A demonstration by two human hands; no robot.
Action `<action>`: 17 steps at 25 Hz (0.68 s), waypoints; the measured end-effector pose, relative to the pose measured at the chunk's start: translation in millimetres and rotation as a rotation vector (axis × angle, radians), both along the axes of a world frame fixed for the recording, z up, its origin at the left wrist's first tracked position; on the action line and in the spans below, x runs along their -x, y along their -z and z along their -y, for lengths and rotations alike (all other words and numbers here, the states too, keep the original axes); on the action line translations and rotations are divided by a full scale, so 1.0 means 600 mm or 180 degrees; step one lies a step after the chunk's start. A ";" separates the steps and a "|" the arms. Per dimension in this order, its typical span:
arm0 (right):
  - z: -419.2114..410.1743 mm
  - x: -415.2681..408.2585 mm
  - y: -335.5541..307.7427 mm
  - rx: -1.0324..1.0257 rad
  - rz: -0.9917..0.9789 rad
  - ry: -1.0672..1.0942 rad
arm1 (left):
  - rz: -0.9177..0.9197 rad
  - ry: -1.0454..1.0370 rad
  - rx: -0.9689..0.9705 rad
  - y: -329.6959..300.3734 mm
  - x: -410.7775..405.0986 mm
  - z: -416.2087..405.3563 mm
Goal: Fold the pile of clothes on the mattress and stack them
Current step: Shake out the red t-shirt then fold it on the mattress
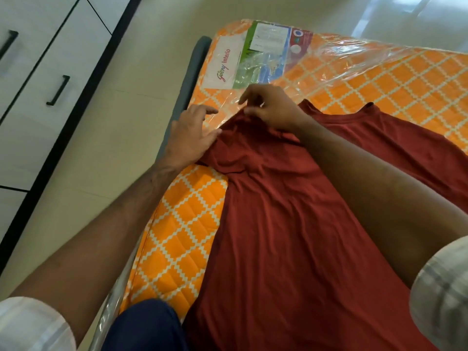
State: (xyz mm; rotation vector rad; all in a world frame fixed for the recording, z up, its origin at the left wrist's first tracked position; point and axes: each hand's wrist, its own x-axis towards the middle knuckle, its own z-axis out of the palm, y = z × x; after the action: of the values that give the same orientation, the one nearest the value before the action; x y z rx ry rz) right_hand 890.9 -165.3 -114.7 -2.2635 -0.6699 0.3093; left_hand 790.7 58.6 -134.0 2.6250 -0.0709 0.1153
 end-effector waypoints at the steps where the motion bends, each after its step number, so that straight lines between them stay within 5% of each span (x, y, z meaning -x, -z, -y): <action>1: 0.008 0.000 -0.003 -0.0600 0.0026 0.0375 | -0.0251 0.0056 -0.0195 0.004 -0.012 0.008; 3: 0.036 -0.011 -0.012 -0.1338 0.0106 0.1043 | -0.0604 0.0078 -0.0653 0.010 -0.037 0.022; 5: 0.081 -0.030 -0.008 -0.0937 0.0249 0.1403 | -0.0547 0.0066 -0.0687 0.008 -0.060 0.031; 11: 0.190 -0.026 0.053 0.0900 -0.0286 0.1232 | -0.0427 -0.0826 0.1864 -0.017 -0.085 0.016; 17: 0.179 -0.047 0.051 0.1041 -0.0202 0.1251 | -0.0369 -0.0682 0.0472 0.002 -0.092 0.000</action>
State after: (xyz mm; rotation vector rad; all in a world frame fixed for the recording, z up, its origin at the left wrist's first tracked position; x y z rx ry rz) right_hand 918.9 -272.5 -145.2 -2.6183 -0.1361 0.3119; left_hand 846.0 58.3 -135.3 2.4782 0.2498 0.0399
